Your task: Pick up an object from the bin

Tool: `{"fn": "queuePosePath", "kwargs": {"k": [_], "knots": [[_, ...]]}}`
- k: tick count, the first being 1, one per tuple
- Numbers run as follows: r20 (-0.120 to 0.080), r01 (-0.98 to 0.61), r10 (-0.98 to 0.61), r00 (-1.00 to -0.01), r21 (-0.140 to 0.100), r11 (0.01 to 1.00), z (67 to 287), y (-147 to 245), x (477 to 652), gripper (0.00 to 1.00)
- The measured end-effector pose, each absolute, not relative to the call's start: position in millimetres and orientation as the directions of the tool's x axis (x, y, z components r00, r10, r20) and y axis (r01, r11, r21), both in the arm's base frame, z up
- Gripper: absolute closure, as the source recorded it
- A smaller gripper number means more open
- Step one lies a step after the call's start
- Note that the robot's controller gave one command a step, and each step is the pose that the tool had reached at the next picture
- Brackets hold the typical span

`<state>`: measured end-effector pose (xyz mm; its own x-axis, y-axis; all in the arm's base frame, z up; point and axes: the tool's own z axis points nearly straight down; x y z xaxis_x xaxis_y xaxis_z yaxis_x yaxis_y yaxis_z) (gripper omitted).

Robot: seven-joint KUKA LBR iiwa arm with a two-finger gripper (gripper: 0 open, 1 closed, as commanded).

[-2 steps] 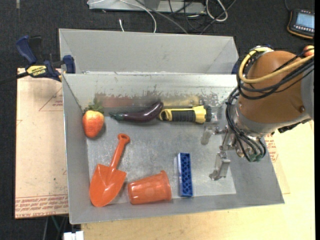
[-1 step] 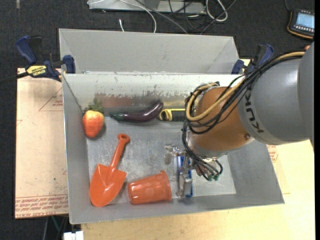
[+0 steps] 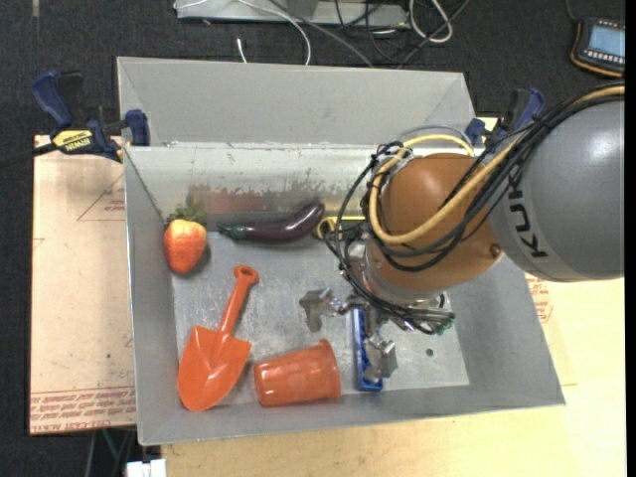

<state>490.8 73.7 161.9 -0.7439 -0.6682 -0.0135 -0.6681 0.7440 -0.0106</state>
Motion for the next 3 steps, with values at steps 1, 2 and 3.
{"fn": "queuePosePath", "kwargs": {"k": [1, 2, 3], "knots": [[0.002, -0.346, -0.346, -0.938, 0.005, 0.938, 99, 127, 490.2, 0.0], [-0.029, -0.705, -0.705, -0.708, -0.019, 0.709, 74, 121, 485.3, 0.0], [-0.013, -0.463, -0.463, -0.886, 0.001, 0.887, 71, 135, 490.7, 1.0]]}}
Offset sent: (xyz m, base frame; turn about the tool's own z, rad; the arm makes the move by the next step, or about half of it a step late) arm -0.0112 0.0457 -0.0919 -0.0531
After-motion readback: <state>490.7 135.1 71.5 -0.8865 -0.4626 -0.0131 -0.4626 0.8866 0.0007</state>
